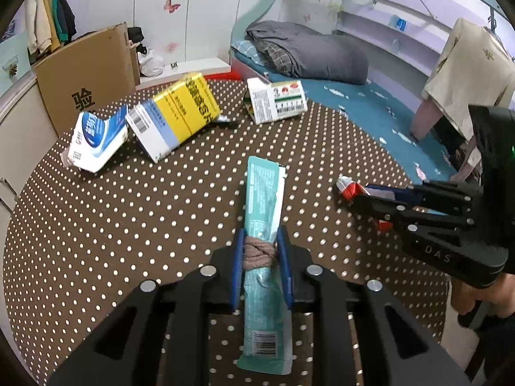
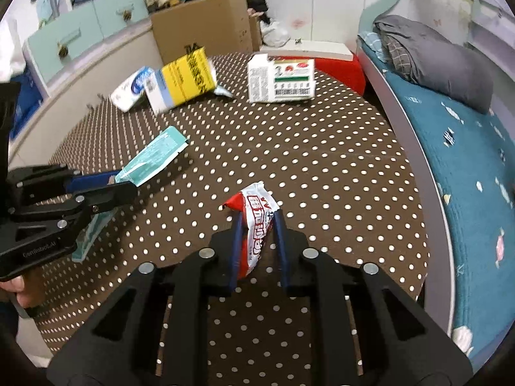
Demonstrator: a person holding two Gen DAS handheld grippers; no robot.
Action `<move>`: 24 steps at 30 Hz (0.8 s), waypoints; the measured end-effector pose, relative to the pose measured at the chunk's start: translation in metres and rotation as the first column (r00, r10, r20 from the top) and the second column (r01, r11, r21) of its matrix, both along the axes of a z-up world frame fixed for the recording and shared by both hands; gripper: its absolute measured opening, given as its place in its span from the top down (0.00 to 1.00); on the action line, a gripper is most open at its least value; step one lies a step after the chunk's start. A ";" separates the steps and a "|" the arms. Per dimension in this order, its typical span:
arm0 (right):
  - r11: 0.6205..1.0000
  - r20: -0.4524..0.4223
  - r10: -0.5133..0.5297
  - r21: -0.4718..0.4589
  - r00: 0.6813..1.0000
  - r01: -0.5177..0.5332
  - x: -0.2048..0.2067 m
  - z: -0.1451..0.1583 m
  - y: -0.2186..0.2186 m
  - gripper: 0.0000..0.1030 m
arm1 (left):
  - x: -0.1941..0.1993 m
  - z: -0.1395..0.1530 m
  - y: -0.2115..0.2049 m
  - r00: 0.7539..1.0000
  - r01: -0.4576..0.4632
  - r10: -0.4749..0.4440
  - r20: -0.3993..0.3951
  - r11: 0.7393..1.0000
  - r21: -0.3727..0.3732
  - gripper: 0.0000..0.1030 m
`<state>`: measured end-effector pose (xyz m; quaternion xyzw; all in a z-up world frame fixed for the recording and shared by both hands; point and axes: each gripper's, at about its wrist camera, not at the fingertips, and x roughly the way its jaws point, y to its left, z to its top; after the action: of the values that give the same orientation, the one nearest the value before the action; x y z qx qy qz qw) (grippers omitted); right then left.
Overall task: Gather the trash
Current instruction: 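Carry the wrapper and toothpaste tube over the trash bin and open both tools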
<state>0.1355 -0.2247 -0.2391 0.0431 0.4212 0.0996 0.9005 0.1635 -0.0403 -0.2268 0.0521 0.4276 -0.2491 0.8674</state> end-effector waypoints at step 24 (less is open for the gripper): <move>0.940 0.251 -0.326 0.192 0.912 0.283 -0.041 0.124 -0.179 0.82 | 0.003 0.101 -0.139 0.989 0.106 -0.077 0.126 0.966 -0.237 0.81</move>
<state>0.0942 -0.4041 -0.1148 0.1621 0.2695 -0.0056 0.9492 0.1662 -0.1796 -0.1253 -0.0205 0.3398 -0.3361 0.8781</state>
